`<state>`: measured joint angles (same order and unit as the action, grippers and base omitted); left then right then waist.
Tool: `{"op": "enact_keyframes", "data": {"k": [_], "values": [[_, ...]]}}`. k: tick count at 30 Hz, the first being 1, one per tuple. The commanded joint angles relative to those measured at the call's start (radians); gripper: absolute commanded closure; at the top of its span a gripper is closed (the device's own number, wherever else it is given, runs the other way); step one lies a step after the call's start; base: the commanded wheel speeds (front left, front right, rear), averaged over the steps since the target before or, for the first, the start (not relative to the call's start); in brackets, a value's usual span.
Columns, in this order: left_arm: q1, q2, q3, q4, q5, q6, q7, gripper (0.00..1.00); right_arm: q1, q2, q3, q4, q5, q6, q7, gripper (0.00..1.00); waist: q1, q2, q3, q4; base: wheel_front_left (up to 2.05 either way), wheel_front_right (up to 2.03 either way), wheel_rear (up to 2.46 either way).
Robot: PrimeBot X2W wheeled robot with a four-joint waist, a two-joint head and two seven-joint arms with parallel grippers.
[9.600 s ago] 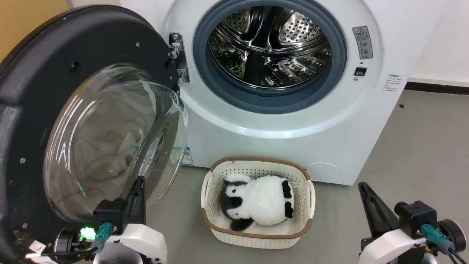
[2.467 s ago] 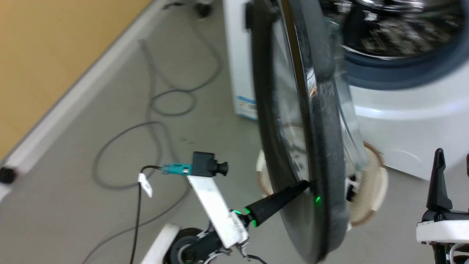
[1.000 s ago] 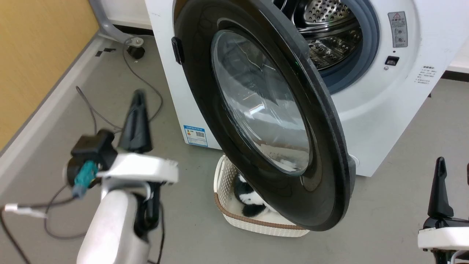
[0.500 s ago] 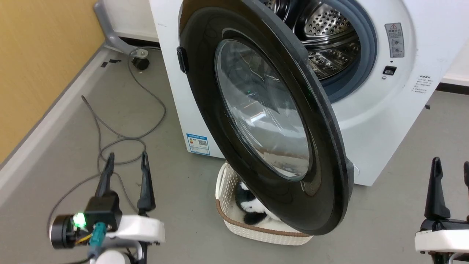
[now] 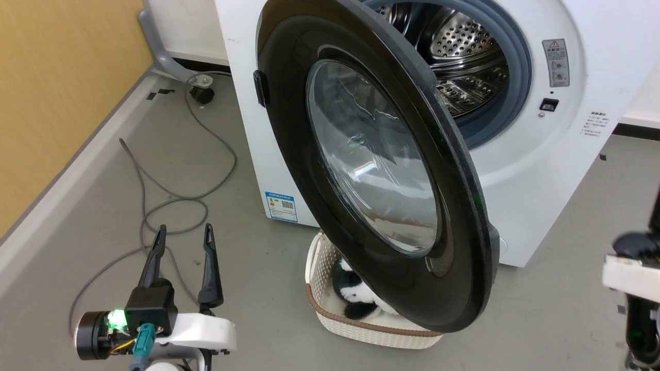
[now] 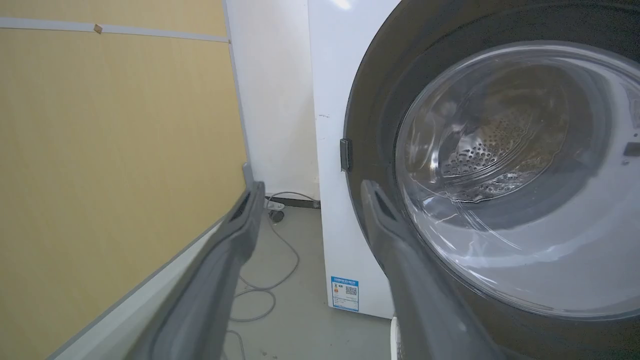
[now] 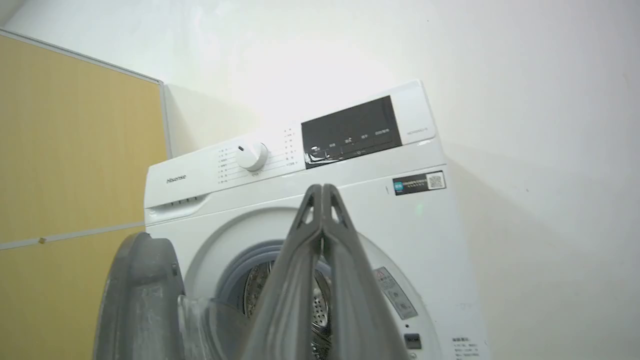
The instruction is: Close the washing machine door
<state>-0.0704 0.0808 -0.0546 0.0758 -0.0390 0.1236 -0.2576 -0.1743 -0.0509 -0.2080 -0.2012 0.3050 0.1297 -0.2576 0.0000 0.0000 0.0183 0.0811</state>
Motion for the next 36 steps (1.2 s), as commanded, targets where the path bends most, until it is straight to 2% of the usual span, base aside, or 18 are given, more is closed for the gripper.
{"op": "enact_keyframes", "data": {"k": [1, 3, 5, 8, 12, 18, 25, 30, 36], "values": [[0.016, -0.001, 0.001, -0.003, 0.008, 0.0, -0.004, 0.0, -0.023, 0.001, 0.022, -0.03, 0.014, 0.001, -0.004, 1.0, 0.0, 0.0, -0.001, 0.001, 0.0, 0.0, 0.0], [0.018, -0.004, 0.001, -0.005, 0.009, 0.0, -0.004, 0.0, -0.054, 0.001, 0.081, -0.103, 0.054, 0.001, -0.004, 1.0, 0.0, 0.0, -0.003, 0.005, 0.0, 0.0, 0.0], [0.017, -0.005, 0.001, -0.005, 0.009, 0.0, -0.004, 0.0, -0.061, 0.001, 0.103, -0.125, 0.07, 0.001, -0.004, 1.0, 0.0, 0.0, -0.003, 0.007, 0.0, 0.0, 0.0], [0.018, -0.007, 0.0, -0.002, 0.012, -0.002, -0.004, 0.0, -0.073, 0.0, 0.201, -0.18, 0.11, 0.001, -0.004, 1.0, 0.0, 0.0, -0.004, 0.011, 0.0, 0.0, 0.0], [0.022, -0.008, -0.006, -0.002, 0.021, -0.002, -0.004, 0.0, -0.07, -0.036, 0.334, -0.213, 0.14, 0.001, -0.004, 1.0, 0.0, 0.0, -0.006, 0.013, 0.0, 0.0, 0.0], [0.029, -0.008, -0.005, -0.008, 0.027, 0.001, -0.004, 0.0, -0.052, -0.171, 0.579, -0.145, 0.177, 0.001, -0.004, 1.0, 0.0, 0.0, -0.011, 0.007, 0.0, 0.0, 0.0], [0.033, -0.009, -0.011, -0.018, 0.032, 0.009, -0.004, 0.0, -0.055, -0.296, 0.793, 0.007, 0.113, 0.001, -0.004, 1.0, 0.0, 0.0, -0.012, -0.006, 0.0, 0.0, 0.0], [0.036, -0.009, -0.012, -0.025, 0.032, 0.014, -0.004, 0.0, -0.039, -0.327, 0.85, 0.107, 0.097, 0.001, -0.004, 1.0, 0.0, 0.0, -0.009, -0.019, 0.0, 0.0, 0.0], [0.039, -0.01, -0.013, -0.035, 0.031, 0.02, -0.004, 0.0, -0.009, -0.333, 0.816, 0.205, 0.088, 0.001, -0.004, 1.0, 0.0, 0.0, 0.0, -0.043, 0.0, 0.0, 0.0]]}}
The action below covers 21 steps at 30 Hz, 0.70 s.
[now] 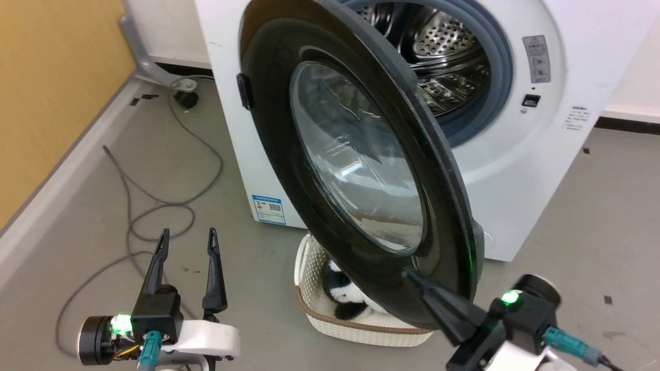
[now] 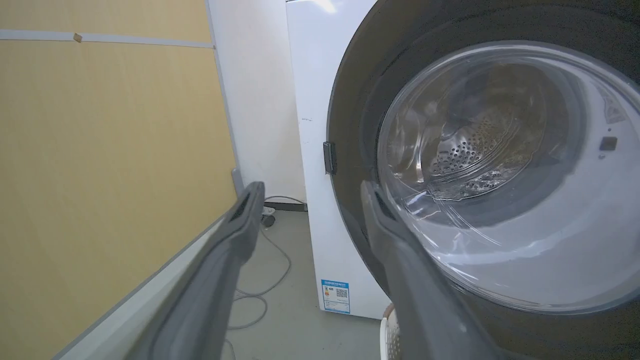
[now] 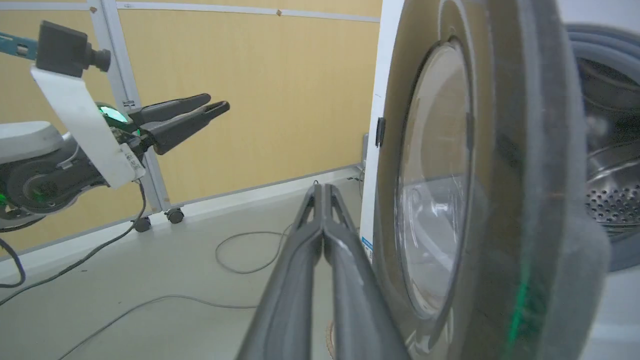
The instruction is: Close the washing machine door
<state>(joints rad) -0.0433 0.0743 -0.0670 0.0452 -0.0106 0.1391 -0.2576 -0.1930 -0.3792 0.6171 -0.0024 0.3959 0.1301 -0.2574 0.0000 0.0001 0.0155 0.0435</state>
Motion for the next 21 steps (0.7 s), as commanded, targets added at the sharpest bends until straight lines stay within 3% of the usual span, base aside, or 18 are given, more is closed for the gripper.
{"op": "enact_keyframes", "data": {"k": [1, 13, 21], "values": [[0.012, -0.003, -0.001, -0.006, 0.003, 0.006, -0.004, 0.0, 0.014, -0.004, -0.021, 0.018, -0.004, 0.001, -0.004, 1.0, 0.0, -0.0001, 0.006, -0.01, 0.0, 0.0, 0.0], [-0.007, -0.005, -0.011, -0.021, 0.006, 0.018, -0.004, 0.0, 0.036, 0.023, -0.176, 0.065, 0.004, 0.001, -0.004, 1.0, 0.0, -0.0001, 0.069, -0.064, 0.0, 0.0, 0.0], [-0.06, -0.002, -0.025, -0.046, 0.014, 0.023, -0.004, 0.0, -0.04, 0.032, -0.332, 0.098, 0.03, 0.001, -0.004, 1.0, 0.0, -0.0001, 0.165, -0.091, 0.0, 0.0, 0.0]]}}
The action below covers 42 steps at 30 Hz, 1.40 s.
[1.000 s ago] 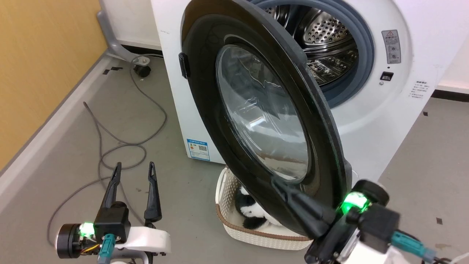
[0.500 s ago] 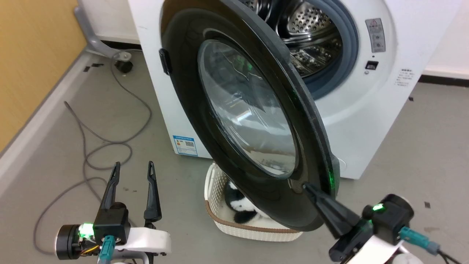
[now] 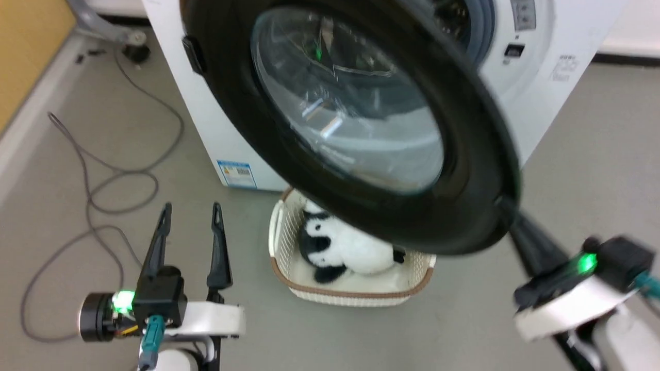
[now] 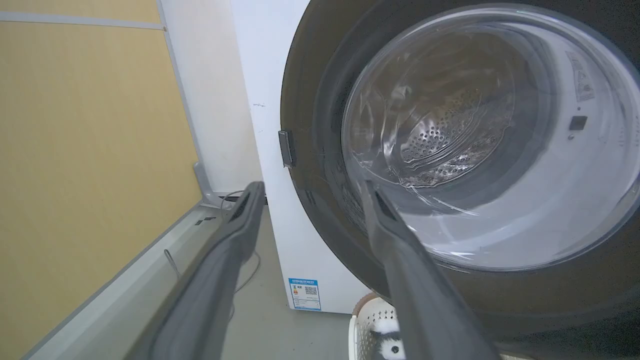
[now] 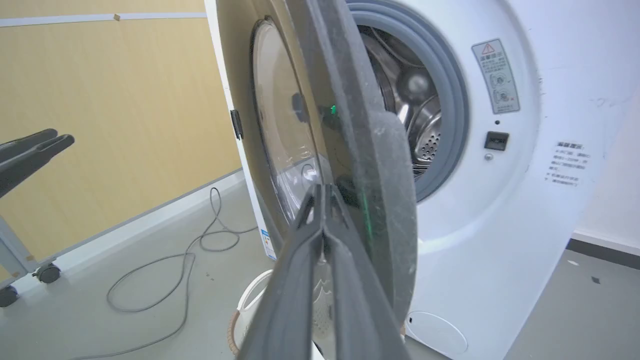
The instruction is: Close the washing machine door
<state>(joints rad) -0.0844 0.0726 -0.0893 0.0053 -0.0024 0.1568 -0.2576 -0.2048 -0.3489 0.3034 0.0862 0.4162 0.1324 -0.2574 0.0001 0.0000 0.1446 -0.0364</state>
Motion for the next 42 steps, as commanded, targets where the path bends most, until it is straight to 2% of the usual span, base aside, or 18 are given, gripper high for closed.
{"op": "enact_keyframes", "data": {"k": [1, 7, 14, 22, 34, 42], "values": [[-0.029, 0.0, -0.005, -0.008, 0.006, 0.005, -0.004, 0.0, -0.047, -0.001, -0.036, 0.019, 0.007, -0.002, -0.004, 1.0, -0.0001, 0.0, 0.053, -0.012, 0.0, 0.0, 0.0], [-0.076, 0.006, -0.015, -0.018, 0.01, 0.01, -0.004, 0.0, -0.195, 0.001, -0.115, 0.107, -0.009, -0.002, -0.004, 1.0, -0.0001, 0.0, 0.135, -0.026, 0.0, 0.0, 0.0], [-0.125, 0.014, -0.025, -0.028, 0.011, 0.018, -0.004, 0.0, -0.402, -0.033, -0.114, 0.26, -0.008, -0.002, -0.004, 1.0, -0.0001, 0.0, 0.208, -0.026, 0.0, 0.0, 0.0], [-0.164, 0.02, -0.043, -0.03, 0.009, 0.024, -0.004, 0.0, -0.583, -0.044, -0.134, 0.417, 0.01, -0.002, -0.004, 1.0, -0.0001, 0.0, 0.262, -0.004, 0.0, 0.0, 0.0], [-0.175, 0.023, -0.051, -0.035, 0.002, 0.039, -0.004, 0.0, -0.729, -0.054, -0.147, 0.57, -0.044, -0.002, -0.004, 1.0, -0.0001, 0.0, 0.293, 0.019, 0.0, 0.0, 0.0], [-0.168, 0.025, -0.047, -0.024, -0.004, 0.047, -0.004, 0.0, -0.733, -0.048, -0.126, 0.614, -0.089, -0.002, -0.004, 1.0, -0.0001, 0.0, 0.266, 0.014, 0.0, 0.0, 0.0]]}}
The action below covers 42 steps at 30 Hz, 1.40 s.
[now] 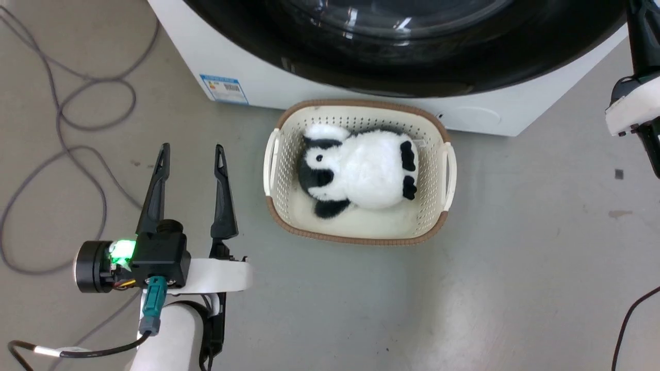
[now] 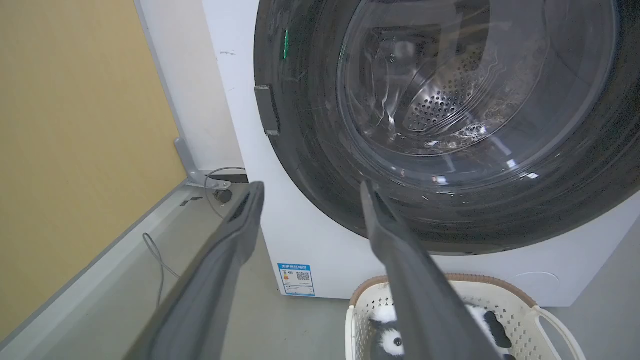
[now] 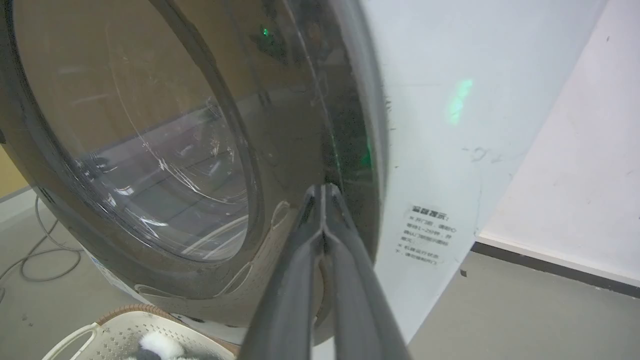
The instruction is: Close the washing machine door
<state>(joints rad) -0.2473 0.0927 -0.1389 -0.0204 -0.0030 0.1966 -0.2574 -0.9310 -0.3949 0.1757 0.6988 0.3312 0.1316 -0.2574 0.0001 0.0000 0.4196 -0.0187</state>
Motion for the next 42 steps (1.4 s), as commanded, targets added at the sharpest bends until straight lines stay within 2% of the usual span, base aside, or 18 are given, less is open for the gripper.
{"op": "enact_keyframes", "data": {"k": [1, 5, 9, 12, 19, 20, 21, 22, 33, 42], "values": [[0.0, 0.005, 0.004, 0.005, -0.006, 0.007, -0.004, 0.0, -0.001, -0.002, 0.005, -0.004, -0.004, -0.001, -0.004, 1.0, -0.0001, 0.0, -0.019, -0.006, 0.0, 0.0, 0.0], [0.027, 0.002, 0.009, 0.018, -0.014, 0.008, -0.004, 0.0, 0.059, 0.0, -0.033, -0.08, 0.01, -0.001, -0.004, 1.0, -0.0001, 0.0, -0.08, -0.012, 0.0, 0.0, 0.0], [0.062, 0.001, 0.015, 0.028, -0.017, 0.009, -0.004, 0.0, 0.143, 0.011, -0.129, -0.231, -0.054, -0.001, -0.004, 1.0, -0.0001, 0.0, -0.146, -0.023, 0.0, 0.0, 0.0], [0.09, 0.0, 0.019, 0.037, -0.018, 0.006, -0.004, 0.0, 0.221, 0.059, -0.213, -0.36, -0.115, -0.001, -0.004, 1.0, -0.0001, 0.0, -0.195, -0.033, 0.0, 0.0, 0.0], [0.146, -0.003, 0.025, 0.044, -0.019, 0.006, -0.004, 0.0, 0.398, 0.171, -0.287, -0.58, -0.214, -0.001, -0.004, 1.0, -0.0001, 0.0, -0.279, -0.048, 0.0, 0.0, 0.0], [0.154, -0.003, 0.028, 0.045, -0.02, 0.006, -0.004, 0.0, 0.423, 0.188, -0.289, -0.594, -0.215, -0.001, -0.004, 0.72, -0.0001, 0.0, -0.29, -0.051, 0.0, 0.0, 0.0], [0.163, -0.004, 0.031, 0.046, -0.02, 0.006, -0.004, 0.0, 0.447, 0.206, -0.288, -0.607, -0.215, -0.001, -0.004, 0.07, -0.0001, 0.0, -0.3, -0.055, 0.0, 0.0, 0.0], [0.172, -0.004, 0.034, 0.046, -0.021, 0.007, -0.004, 0.0, 0.47, 0.221, -0.284, -0.616, -0.215, -0.001, -0.004, 0.0, -0.0001, 0.0, -0.31, -0.059, 0.0, 0.0, 0.0], [0.225, -0.006, 0.033, 0.05, -0.009, 0.011, -0.004, 0.0, 0.72, 0.333, -0.261, -0.648, -0.239, -0.001, -0.004, 0.0, -0.0001, 0.0, -0.378, -0.054, 0.0, 0.0, 0.0], [0.254, -0.01, 0.024, 0.061, -0.011, 0.011, -0.004, 0.0, 0.892, 0.344, -0.214, -0.647, -0.165, -0.001, -0.004, 0.0, -0.0001, 0.0, -0.407, -0.039, 0.0, 0.0, 0.0]]}}
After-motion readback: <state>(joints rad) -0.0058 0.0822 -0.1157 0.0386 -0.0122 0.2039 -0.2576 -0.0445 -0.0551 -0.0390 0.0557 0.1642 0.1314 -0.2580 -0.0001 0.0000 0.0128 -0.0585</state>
